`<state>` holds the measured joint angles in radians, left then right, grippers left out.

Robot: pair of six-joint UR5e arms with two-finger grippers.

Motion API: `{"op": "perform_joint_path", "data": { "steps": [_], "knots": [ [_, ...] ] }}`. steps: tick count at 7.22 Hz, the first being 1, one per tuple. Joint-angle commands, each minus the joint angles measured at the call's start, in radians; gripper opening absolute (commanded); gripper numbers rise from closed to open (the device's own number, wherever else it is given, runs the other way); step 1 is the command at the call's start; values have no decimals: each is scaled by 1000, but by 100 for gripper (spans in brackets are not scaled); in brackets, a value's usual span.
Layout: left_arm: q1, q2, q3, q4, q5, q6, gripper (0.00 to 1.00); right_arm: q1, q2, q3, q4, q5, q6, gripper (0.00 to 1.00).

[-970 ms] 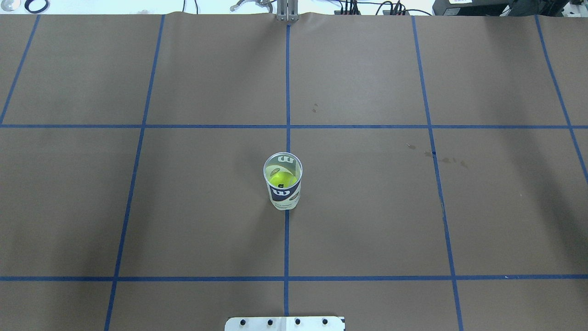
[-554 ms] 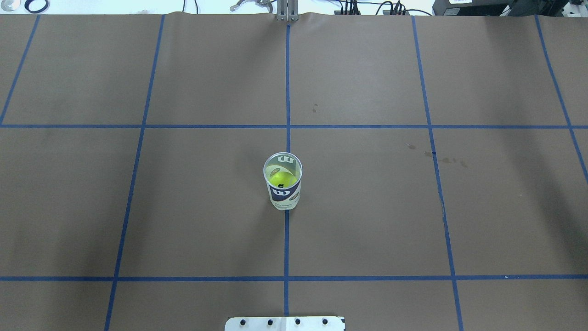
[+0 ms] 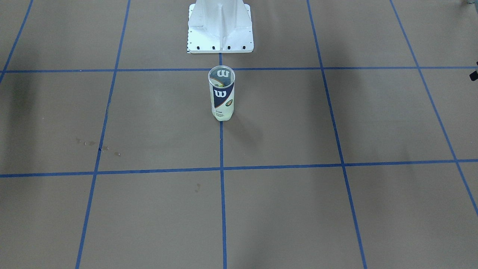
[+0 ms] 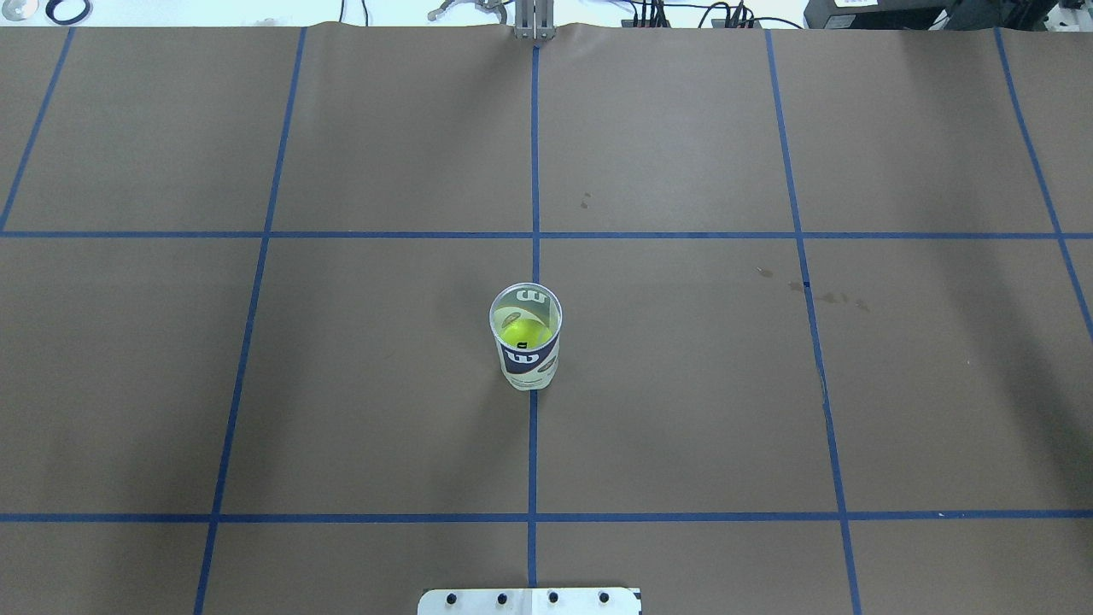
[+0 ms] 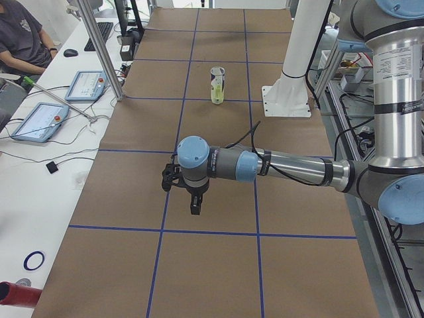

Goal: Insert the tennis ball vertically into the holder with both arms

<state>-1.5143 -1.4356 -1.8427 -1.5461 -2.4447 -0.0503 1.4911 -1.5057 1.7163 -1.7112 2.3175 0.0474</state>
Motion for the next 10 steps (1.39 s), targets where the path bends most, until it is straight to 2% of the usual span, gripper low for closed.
{"op": "perform_joint_path", "data": {
  "steps": [1,10],
  "knots": [
    [2,-2,-1,-5,3,1,100,0,-7,3,-1,2,2,99],
    [0,3,22,-6,10,7,100,-5,-4,-1,4,-1,2,99]
  ]
}}
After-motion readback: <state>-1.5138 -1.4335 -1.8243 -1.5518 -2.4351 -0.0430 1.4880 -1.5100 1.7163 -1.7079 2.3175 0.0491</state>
